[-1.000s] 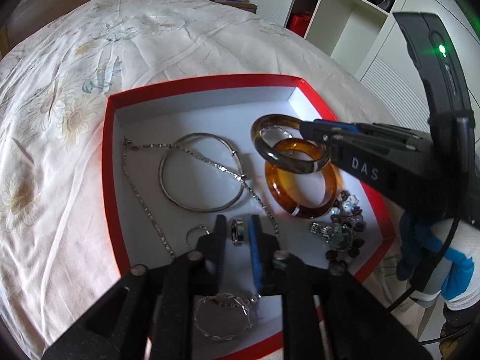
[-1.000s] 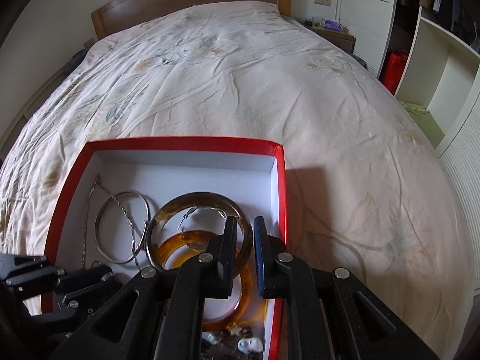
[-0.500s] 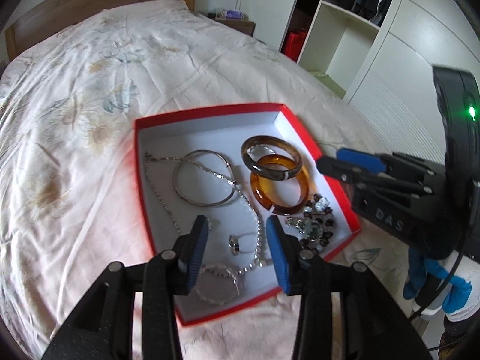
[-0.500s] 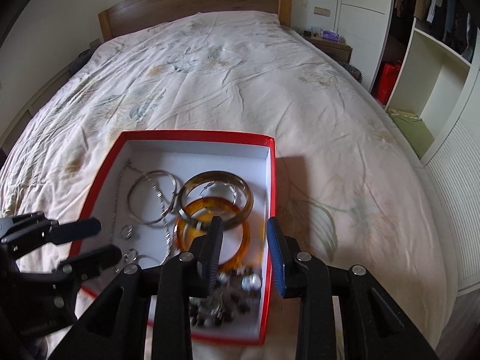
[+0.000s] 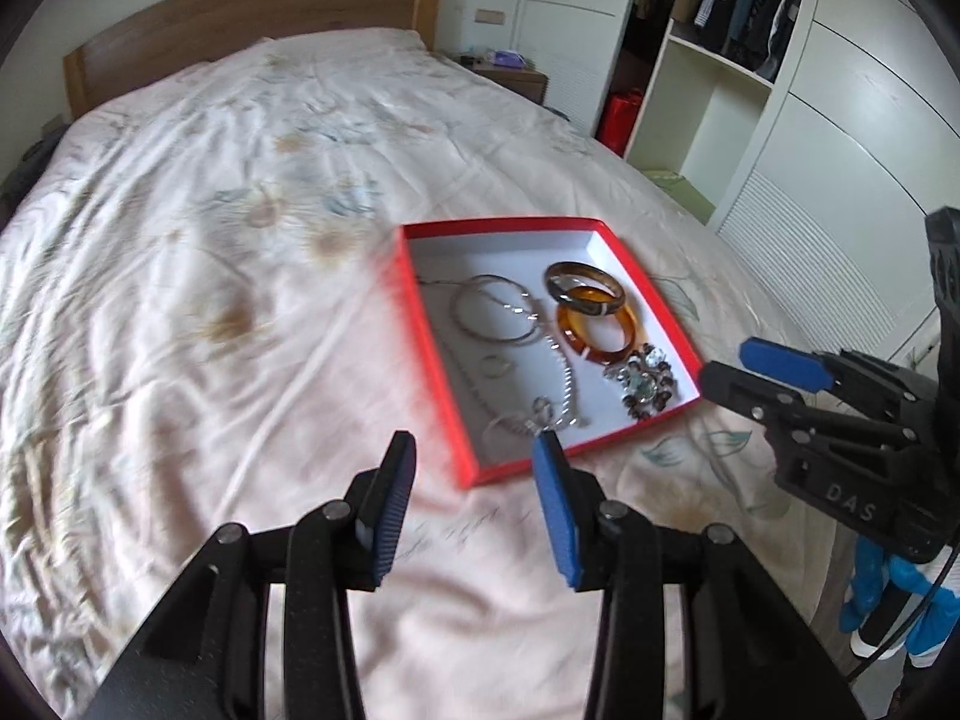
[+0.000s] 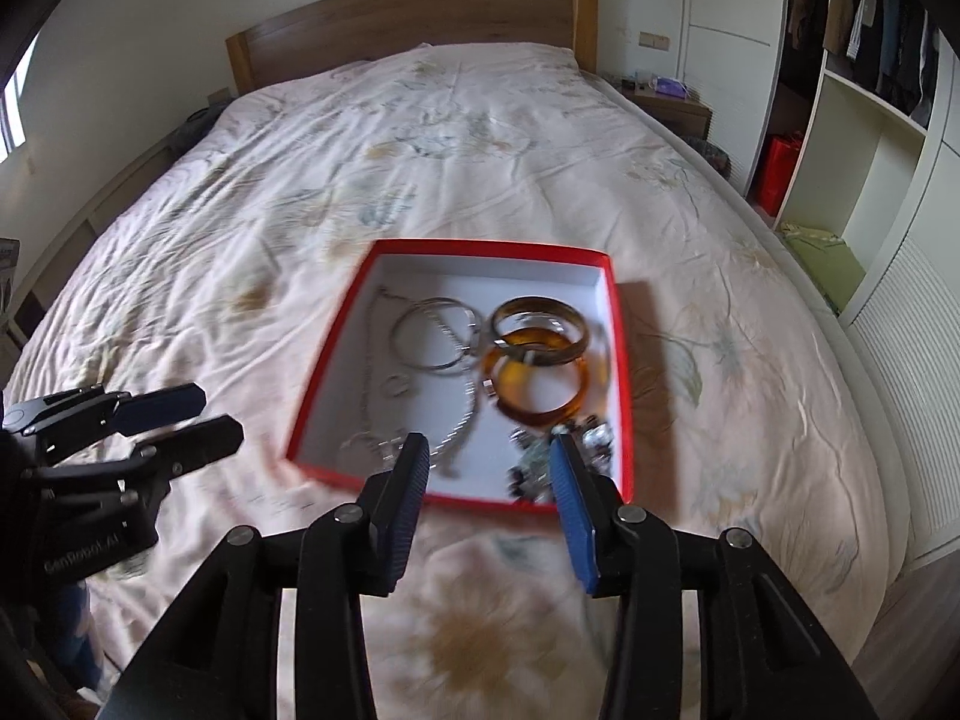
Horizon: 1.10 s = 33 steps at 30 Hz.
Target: Organize jewelry
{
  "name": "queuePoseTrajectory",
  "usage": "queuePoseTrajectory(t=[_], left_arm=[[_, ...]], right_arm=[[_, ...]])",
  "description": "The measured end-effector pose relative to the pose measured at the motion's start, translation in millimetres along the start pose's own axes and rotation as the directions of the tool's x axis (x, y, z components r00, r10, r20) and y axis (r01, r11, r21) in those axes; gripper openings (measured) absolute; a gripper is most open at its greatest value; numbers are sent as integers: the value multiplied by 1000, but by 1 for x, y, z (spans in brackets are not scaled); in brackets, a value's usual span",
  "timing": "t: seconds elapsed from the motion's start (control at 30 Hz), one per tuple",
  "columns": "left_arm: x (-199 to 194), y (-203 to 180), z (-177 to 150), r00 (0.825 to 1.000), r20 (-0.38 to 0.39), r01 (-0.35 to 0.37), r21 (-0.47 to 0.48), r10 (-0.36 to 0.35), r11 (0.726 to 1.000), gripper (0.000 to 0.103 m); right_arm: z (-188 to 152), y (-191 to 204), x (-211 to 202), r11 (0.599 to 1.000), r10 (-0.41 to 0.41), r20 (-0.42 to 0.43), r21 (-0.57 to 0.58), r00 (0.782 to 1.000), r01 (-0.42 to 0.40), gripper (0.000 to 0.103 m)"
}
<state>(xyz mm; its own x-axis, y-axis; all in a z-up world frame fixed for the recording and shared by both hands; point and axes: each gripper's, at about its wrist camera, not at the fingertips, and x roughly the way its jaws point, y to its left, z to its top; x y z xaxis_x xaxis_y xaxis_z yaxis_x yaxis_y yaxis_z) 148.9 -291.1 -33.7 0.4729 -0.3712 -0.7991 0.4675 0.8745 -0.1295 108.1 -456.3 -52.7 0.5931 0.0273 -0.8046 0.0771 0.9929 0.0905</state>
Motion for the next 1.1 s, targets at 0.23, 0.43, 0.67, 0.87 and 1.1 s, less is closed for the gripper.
queuePoseTrajectory(t=[0.23, 0.43, 0.67, 0.87, 1.1], left_arm=[[-49, 23, -25, 997, 36, -66, -10, 66, 998, 39], [-71, 45, -48, 994, 44, -96, -47, 98, 994, 39], [-85, 61, -66, 987, 64, -138, -99, 145, 985, 39], [-90, 67, -74, 978, 75, -186, -108, 195, 977, 39], [-91, 69, -77, 972, 73, -216, -120, 225, 969, 39]], right_arm=[[-16, 40, -30, 1000, 15, 28, -21, 999, -15, 53], [-29, 61, -41, 1000, 13, 30, -22, 999, -12, 58], [-39, 76, -45, 999, 22, 26, -27, 999, -21, 64], [-45, 84, -42, 999, 27, 21, -27, 999, -26, 68], [-47, 90, -39, 998, 30, 23, -57, 999, -28, 69]])
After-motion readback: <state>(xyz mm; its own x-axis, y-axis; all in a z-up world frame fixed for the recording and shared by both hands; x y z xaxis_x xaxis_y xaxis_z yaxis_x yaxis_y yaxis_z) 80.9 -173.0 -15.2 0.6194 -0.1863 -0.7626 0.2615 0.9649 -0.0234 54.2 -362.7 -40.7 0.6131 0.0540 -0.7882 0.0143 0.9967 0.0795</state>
